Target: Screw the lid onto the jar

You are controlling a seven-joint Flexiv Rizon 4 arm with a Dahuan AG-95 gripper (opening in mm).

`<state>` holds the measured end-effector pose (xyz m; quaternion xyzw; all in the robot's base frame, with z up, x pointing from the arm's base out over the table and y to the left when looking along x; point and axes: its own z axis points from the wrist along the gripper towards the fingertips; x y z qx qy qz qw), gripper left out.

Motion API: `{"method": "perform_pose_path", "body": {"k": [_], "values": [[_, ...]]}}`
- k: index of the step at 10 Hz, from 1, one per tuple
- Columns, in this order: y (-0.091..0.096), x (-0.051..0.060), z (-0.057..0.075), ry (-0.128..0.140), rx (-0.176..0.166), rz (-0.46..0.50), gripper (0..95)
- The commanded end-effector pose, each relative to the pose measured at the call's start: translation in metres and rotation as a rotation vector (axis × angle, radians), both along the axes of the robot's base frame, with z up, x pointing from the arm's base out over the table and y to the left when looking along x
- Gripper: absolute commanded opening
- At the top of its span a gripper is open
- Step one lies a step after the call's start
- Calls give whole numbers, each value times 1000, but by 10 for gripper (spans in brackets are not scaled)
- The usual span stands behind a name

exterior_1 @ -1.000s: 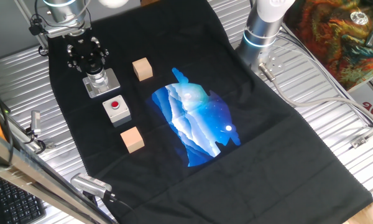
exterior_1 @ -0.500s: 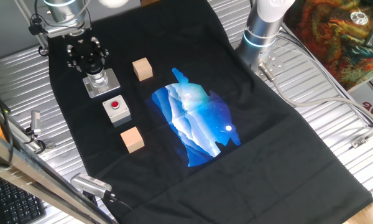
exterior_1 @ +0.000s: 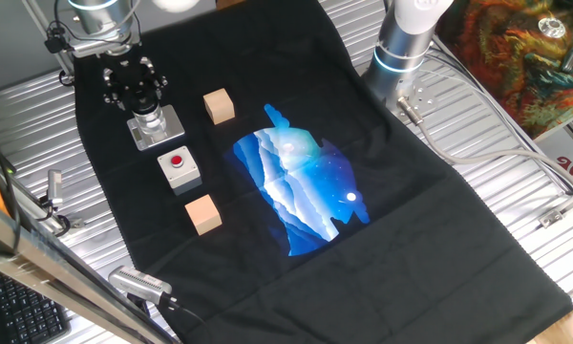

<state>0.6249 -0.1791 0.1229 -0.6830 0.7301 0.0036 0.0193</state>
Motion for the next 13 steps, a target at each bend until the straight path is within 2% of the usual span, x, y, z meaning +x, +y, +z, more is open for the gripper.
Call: {"method": "perform_pose_path", "body": {"k": [1, 5, 6, 11, 12, 13], "values": [[0, 1, 0, 1, 2, -6, 760], [0, 1, 0, 2, 2, -17, 760], [0, 1, 0, 2, 2, -18, 570], [0, 1, 0, 4, 3, -29, 570], [0, 1, 0, 4, 3, -33, 380], [0, 1, 0, 4, 4, -37, 380]]}}
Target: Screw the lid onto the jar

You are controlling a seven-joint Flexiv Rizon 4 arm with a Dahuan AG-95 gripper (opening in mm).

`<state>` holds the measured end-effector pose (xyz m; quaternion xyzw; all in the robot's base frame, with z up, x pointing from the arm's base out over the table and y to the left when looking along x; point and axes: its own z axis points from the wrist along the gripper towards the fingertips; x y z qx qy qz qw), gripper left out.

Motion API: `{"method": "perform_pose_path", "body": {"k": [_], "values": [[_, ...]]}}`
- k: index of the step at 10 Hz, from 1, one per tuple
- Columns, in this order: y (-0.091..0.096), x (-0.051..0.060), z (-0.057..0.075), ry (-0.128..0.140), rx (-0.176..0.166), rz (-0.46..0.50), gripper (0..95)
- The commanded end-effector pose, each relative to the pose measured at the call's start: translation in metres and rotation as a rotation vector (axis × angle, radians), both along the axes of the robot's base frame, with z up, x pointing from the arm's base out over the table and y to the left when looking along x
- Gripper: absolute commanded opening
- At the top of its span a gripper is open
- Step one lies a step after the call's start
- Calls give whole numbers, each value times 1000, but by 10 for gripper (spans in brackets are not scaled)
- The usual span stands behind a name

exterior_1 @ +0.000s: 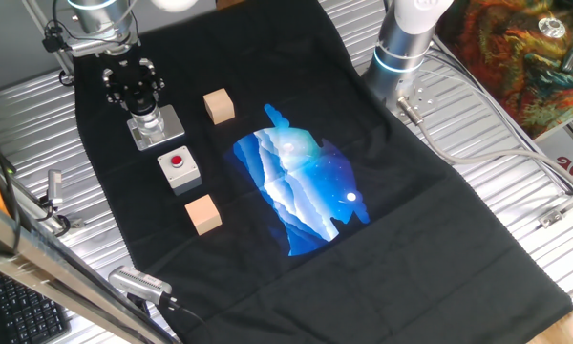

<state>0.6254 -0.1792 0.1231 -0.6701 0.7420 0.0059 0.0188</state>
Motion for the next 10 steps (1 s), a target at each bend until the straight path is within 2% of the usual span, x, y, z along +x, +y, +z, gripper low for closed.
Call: {"method": "perform_pose_path", "body": {"k": [1, 2, 3, 10], "values": [[0, 0, 0, -1, 1, -5, 190], [0, 0, 0, 0, 1, -9, 190], [0, 0, 0, 1, 2, -21, 0], [0, 0, 0, 0, 5, -74, 0]]}}
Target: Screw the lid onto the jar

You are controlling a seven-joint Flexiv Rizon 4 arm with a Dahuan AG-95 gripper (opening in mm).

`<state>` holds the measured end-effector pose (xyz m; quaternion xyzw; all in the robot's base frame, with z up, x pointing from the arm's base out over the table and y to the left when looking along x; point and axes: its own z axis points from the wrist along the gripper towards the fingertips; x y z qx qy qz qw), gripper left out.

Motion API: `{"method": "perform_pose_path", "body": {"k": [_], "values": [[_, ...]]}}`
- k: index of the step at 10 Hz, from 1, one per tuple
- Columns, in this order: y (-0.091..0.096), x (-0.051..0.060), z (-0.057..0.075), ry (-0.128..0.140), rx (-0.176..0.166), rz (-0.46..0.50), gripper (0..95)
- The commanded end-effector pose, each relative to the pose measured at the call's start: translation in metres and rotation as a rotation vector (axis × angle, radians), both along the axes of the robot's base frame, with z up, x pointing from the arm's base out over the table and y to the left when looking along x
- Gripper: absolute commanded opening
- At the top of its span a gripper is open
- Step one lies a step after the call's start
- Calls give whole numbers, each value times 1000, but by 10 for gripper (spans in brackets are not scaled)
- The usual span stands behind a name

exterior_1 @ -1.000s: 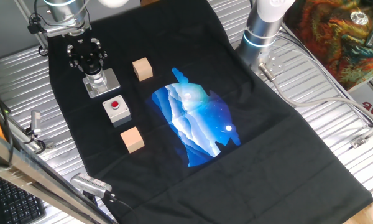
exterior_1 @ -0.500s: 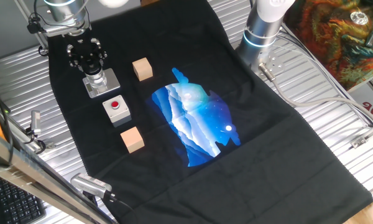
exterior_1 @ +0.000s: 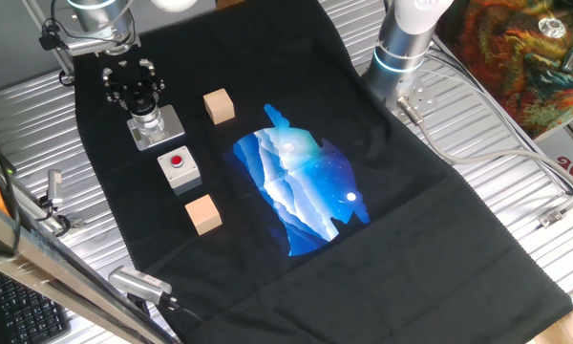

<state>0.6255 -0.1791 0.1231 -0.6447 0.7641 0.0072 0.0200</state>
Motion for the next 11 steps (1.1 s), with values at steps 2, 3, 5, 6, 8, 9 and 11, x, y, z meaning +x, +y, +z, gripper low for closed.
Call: {"method": "perform_pose_path", "body": {"k": [2, 3, 5, 6, 8, 9, 11], "values": [[0, 0, 0, -2, 1, -26, 0], [0, 0, 0, -1, 3, -41, 0], [0, 0, 0, -4, 4, -70, 0], [0, 0, 0, -5, 5, -78, 0], [0, 0, 0, -4, 8, -109, 0], [0, 0, 0, -5, 9, -118, 0], [0, 0, 0, -5, 9, -140, 0]]}}
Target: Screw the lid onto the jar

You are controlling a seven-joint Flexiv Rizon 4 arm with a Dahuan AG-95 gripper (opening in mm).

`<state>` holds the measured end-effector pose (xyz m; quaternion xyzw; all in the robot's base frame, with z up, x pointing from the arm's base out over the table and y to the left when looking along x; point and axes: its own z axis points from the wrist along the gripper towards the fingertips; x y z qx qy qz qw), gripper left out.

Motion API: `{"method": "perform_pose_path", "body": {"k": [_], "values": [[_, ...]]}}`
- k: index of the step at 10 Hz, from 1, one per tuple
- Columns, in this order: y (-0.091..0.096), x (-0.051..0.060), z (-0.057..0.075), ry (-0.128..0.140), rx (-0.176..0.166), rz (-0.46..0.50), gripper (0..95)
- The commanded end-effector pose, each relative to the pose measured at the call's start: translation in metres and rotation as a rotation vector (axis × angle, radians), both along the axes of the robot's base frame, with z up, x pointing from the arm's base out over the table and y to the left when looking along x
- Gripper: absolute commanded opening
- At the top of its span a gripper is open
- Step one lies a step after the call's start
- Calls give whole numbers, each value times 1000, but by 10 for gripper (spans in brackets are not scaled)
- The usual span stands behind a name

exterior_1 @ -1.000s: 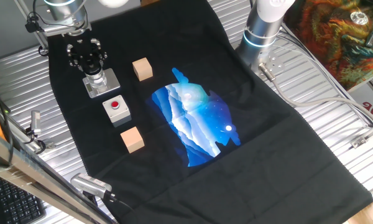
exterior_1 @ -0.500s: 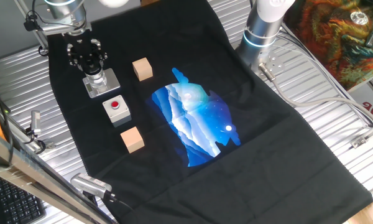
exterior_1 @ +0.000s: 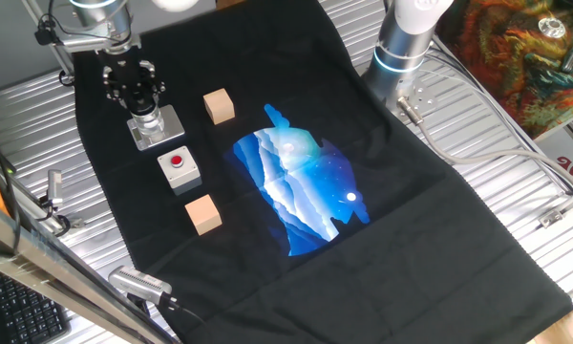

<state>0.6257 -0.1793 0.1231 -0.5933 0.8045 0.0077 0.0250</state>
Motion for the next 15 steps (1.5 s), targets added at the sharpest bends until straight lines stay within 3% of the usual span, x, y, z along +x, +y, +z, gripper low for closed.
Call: {"method": "perform_pose_path", "body": {"k": [1, 15], "values": [[0, 0, 0, -1, 1, -24, 0], [0, 0, 0, -9, 24, -306, 0]]}}
